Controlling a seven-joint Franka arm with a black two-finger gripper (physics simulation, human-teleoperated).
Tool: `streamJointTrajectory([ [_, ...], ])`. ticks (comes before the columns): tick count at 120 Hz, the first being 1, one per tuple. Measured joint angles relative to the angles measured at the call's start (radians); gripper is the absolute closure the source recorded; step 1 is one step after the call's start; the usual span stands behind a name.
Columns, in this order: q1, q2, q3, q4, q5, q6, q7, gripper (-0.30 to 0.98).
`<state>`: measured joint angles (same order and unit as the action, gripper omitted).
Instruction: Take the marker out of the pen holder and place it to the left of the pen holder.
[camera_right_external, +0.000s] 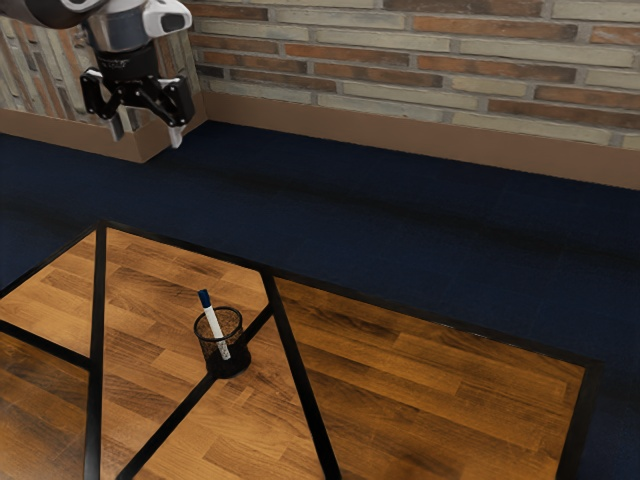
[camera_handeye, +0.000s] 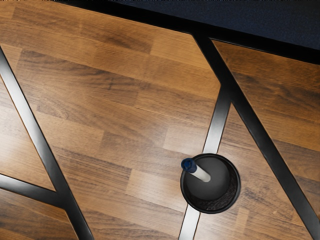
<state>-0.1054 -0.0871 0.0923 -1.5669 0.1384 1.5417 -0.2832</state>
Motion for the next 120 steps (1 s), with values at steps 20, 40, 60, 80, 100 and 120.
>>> streamJointTrajectory([
  [20, 0.0, 0.003, 0.002, -0.003, 0.002, 0.027, -0.002, 0.0],
  [40, 0.01, -0.011, 0.018, -0.241, 0.003, 0.146, -0.008, 0.0],
  [60, 0.006, 0.02, 0.018, -0.454, 0.0, 0.344, -0.03, 0.0],
  [80, 0.007, 0.133, 0.018, -0.514, 0.005, 0.55, -0.039, 0.0],
  [100, 0.024, 0.154, 0.018, -0.602, 0.003, 0.723, -0.034, 0.0],
  [120, 0.029, 0.182, 0.018, -0.627, 0.003, 0.85, -0.013, 0.0],
])
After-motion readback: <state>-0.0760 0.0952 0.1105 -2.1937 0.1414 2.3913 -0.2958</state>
